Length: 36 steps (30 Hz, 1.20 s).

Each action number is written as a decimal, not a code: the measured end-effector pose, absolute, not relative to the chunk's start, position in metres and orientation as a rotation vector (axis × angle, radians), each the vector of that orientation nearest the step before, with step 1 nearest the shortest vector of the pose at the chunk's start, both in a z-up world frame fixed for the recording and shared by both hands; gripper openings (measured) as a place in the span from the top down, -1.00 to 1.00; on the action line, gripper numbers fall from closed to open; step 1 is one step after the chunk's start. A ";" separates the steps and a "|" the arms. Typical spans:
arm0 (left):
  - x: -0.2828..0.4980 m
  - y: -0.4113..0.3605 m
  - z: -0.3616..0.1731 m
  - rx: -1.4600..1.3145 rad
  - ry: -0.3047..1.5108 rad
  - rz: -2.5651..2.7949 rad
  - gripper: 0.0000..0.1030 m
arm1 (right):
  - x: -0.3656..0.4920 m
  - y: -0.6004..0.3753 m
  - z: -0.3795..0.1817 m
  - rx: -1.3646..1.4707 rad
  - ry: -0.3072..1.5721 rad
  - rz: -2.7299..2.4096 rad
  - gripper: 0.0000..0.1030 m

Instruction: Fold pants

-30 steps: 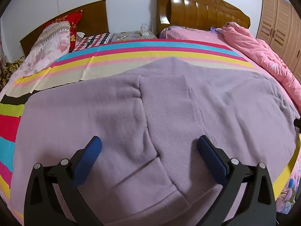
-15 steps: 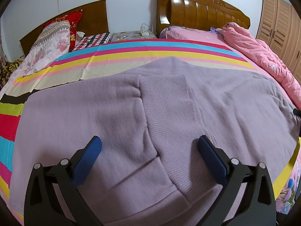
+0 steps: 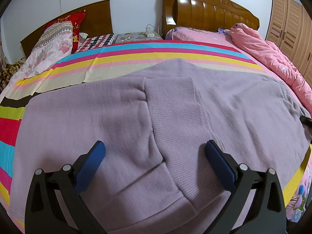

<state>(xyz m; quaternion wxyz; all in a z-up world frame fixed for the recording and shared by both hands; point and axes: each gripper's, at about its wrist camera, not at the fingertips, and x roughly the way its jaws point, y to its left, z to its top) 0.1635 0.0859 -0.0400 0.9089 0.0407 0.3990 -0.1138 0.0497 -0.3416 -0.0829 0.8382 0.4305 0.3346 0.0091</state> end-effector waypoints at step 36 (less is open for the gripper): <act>0.134 0.271 -0.014 -0.719 0.779 -0.690 -0.96 | 0.059 0.138 -0.048 -0.870 0.320 0.259 0.46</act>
